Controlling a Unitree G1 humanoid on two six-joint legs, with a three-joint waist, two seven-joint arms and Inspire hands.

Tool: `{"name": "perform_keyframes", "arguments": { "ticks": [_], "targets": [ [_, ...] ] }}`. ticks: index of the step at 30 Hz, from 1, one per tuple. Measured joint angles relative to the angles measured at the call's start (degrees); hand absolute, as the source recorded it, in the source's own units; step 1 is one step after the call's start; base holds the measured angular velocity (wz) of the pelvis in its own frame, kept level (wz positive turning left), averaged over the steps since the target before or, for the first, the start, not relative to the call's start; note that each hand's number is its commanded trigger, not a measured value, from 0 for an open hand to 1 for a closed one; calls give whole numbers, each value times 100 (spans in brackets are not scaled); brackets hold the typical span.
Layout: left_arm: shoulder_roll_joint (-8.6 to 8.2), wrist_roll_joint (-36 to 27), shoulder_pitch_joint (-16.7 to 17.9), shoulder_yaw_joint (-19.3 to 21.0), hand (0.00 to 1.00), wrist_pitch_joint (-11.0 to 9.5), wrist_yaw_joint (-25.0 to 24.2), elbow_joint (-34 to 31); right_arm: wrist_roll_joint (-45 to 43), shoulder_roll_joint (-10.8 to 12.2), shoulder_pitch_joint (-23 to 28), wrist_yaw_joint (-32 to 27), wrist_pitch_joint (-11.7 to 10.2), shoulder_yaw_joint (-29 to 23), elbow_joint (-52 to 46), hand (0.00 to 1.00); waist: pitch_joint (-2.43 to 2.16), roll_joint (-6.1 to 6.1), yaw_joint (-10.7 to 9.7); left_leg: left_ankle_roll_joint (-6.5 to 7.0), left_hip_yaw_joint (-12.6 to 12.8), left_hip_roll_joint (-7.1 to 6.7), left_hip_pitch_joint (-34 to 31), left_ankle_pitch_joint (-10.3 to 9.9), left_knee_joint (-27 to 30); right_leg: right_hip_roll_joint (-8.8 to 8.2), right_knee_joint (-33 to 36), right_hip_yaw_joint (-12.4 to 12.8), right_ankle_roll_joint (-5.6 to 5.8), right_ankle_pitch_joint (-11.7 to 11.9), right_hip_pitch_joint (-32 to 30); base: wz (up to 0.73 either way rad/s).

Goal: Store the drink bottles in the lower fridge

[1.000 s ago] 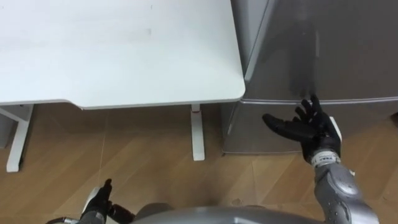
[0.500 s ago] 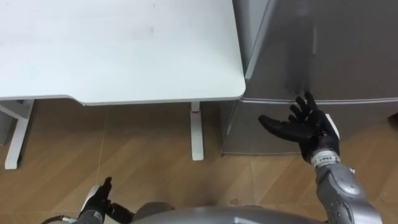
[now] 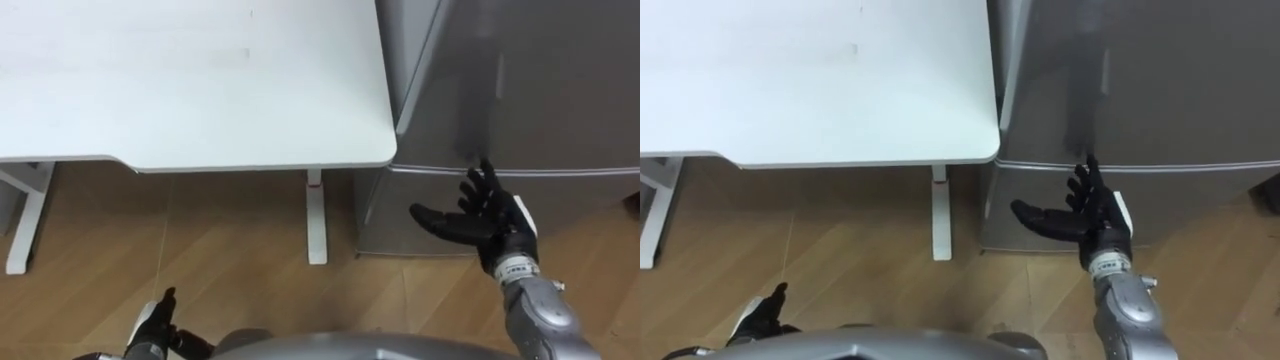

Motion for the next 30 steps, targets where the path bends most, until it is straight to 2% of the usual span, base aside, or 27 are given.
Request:
{"name": "perform_keyframes", "arguments": {
  "ticks": [3,9,11,12,13,16,17,20,21,22,23,25,27,28,30],
  "targets": [
    [-11,-14,13,30,0,2,-31,-3,-551,25,-108,55,7,1,478,0,-7,0,34,13,-132,-55,-1,-8,48,-14,-67,-59,18,-11,73,29],
    [-11,-20,90,33,0,4,-69,-12,-1449,20,-173,28,-1,-21,763,0,-2,-40,59,17,-194,-88,0,-11,62,-37,-77,-140,30,-30,110,7],
    [-11,-20,90,32,0,4,-69,-12,-1545,20,-242,25,0,-21,952,0,4,-56,64,24,-196,-98,3,-15,61,-46,-76,-139,33,-32,147,0],
    [-12,-16,91,36,0,4,-76,-15,-1549,21,-260,17,-1,-22,1017,0,24,-86,63,30,-207,-108,2,-19,55,-52,-78,-133,41,-37,157,3],
    [-12,-16,89,38,0,4,-79,-14,-1538,21,-263,6,-7,-22,1053,0,22,-56,58,32,-212,-113,4,-20,50,-57,-81,-131,44,-39,161,3],
    [-12,-20,83,49,0,4,-73,5,-1509,25,-342,-21,-61,-23,1524,0,33,-104,65,39,-222,-138,78,-23,-22,-80,-86,-137,61,-49,218,1],
    [-12,-25,82,61,0,4,-72,40,-1492,32,-358,-24,-72,-23,1740,0,51,-86,66,42,-224,-146,118,-25,-27,-88,-89,-138,76,-60,255,3],
    [-19,-48,86,95,0,4,-56,134,-1377,77,-460,-30,-137,-95,2478,0,51,-110,54,51,-240,-171,172,-31,-51,-107,-109,-141,90,-77,290,0],
    [-56,-2,112,209,0,5,-55,173,-1357,126,-521,-39,-137,-201,2867,0,29,-141,65,59,-239,-177,177,-37,-41,-110,-131,-140,92,-79,306,0],
    [-78,12,130,273,0,15,-56,189,-1357,144,-533,-41,-133,-246,3036,0,29,-132,66,62,-239,-181,181,-40,-39,-110,-141,-139,94,-80,314,0],
    [-88,29,159,316,0,45,-72,203,-1339,171,-530,-27,-113,-321,3332,0,31,-126,68,65,-240,-192,201,-42,-33,-114,-162,-136,102,-85,340,0],
    [-123,43,220,489,0,157,-128,238,-1223,218,-549,-9,-85,-470,3765,0,0,-150,60,72,-243,-203,210,-48,-45,-124,-161,-133,109,-90,364,2],
    [-127,152,244,536,0,419,-163,320,-960,201,-665,-4,56,-588,4489,0,-4,-153,62,84,-251,-217,236,-72,-37,-135,-162,-143,116,-94,435,2],
    [-130,226,242,543,0,482,-169,387,-854,186,-699,-6,98,-612,4663,0,1,-147,65,86,-250,-225,275,-74,-39,-142,-160,-147,121,-97,439,0],
    [-136,407,256,547,0,780,-204,448,-698,137,-775,-20,318,-671,5073,0,6,-139,42,92,-273,-233,311,-113,-21,-148,-154,-152,141,-110,499,2]
  ]
}}
